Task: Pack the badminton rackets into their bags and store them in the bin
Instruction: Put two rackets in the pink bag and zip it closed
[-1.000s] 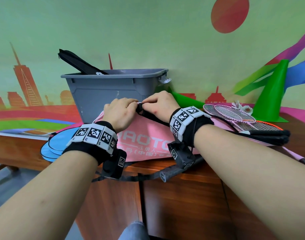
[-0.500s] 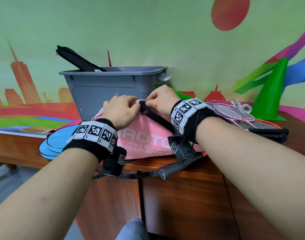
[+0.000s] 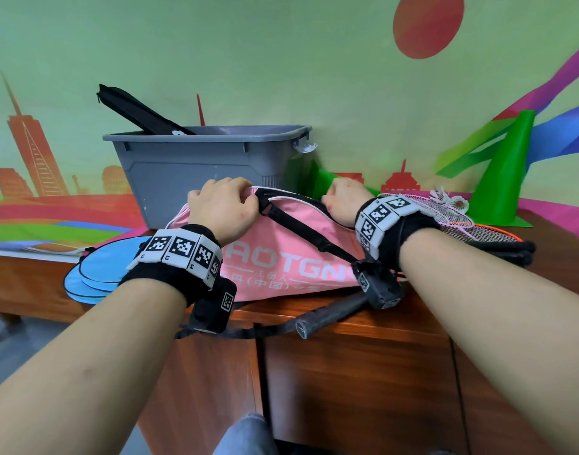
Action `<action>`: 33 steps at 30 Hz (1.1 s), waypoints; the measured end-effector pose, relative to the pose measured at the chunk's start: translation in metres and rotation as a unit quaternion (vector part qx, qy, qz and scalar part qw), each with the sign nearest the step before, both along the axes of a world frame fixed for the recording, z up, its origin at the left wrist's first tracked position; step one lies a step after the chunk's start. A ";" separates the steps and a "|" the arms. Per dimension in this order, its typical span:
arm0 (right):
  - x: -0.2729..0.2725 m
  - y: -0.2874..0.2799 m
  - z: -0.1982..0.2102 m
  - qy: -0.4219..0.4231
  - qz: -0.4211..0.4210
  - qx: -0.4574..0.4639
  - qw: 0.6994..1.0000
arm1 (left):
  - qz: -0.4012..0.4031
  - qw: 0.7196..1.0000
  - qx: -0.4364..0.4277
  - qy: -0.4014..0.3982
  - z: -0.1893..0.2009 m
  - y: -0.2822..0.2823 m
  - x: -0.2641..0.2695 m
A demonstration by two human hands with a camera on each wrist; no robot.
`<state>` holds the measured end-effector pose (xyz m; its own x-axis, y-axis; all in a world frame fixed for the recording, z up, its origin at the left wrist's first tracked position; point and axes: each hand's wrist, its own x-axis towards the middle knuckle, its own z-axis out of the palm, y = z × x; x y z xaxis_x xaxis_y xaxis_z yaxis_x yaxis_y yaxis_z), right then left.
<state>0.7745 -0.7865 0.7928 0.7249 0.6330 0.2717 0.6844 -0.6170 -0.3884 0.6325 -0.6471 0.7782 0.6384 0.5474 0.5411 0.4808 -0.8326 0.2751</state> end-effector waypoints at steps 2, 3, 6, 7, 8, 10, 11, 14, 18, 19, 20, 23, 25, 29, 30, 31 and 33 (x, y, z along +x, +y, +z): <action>0.005 -0.012 -0.008 0.012 -0.009 -0.012 1.000 | 0.015 1.000 -0.002 0.000 0.001 -0.004 0.003; 0.005 -0.015 -0.011 0.014 -0.009 -0.008 1.000 | 0.021 1.000 0.001 0.000 0.002 -0.007 0.005; 0.000 -0.011 -0.008 0.016 -0.003 0.051 0.999 | -0.005 0.999 0.041 0.002 0.001 -0.023 0.016; -0.003 -0.007 -0.005 0.009 0.004 0.070 0.998 | -0.018 0.998 0.062 0.007 0.000 -0.030 0.021; -0.005 -0.004 -0.001 0.004 0.009 0.084 0.996 | -0.027 0.996 0.087 0.017 -0.001 -0.036 0.026; -0.007 -0.004 0.004 -0.002 0.014 0.092 0.996 | -0.026 0.989 0.139 0.052 -0.002 -0.044 0.037; -0.006 -0.005 0.004 -0.007 0.016 0.084 0.996 | -0.020 0.985 0.157 0.069 -0.003 -0.046 0.041; 0.006 -0.015 -0.005 -0.009 0.006 0.052 0.999 | -0.013 0.983 0.166 0.073 -0.004 -0.045 0.047; 0.029 -0.041 -0.023 0.016 -0.051 0.045 0.998 | 0.003 0.987 0.151 0.047 -0.004 -0.038 0.049; 0.034 -0.049 -0.027 0.021 -0.062 0.042 0.997 | 0.014 0.988 0.147 0.049 -0.004 -0.038 0.049; 0.038 -0.056 -0.031 0.024 -0.069 0.042 0.996 | 0.025 0.988 0.144 0.053 -0.003 -0.037 0.049; 0.046 -0.066 -0.034 0.030 -0.078 0.073 0.994 | 0.032 0.985 0.157 0.065 -0.002 -0.040 0.052; 0.045 -0.064 -0.031 0.046 -0.079 0.118 0.989 | 0.009 0.983 0.164 0.078 -0.001 -0.050 0.059; 0.035 -0.054 -0.027 0.032 -0.036 0.150 0.987 | -0.037 0.976 0.180 0.118 -0.008 -0.078 0.083; 0.034 -0.052 -0.028 0.022 -0.025 0.148 0.988 | -0.040 0.975 0.184 0.122 -0.012 -0.083 0.088; 0.033 -0.052 -0.029 0.014 -0.017 0.141 0.990 | -0.038 0.974 0.185 0.121 -0.016 -0.085 0.092; 0.039 -0.057 -0.036 0.005 -0.019 0.125 0.992 | -0.031 0.976 0.183 0.111 -0.022 -0.086 0.098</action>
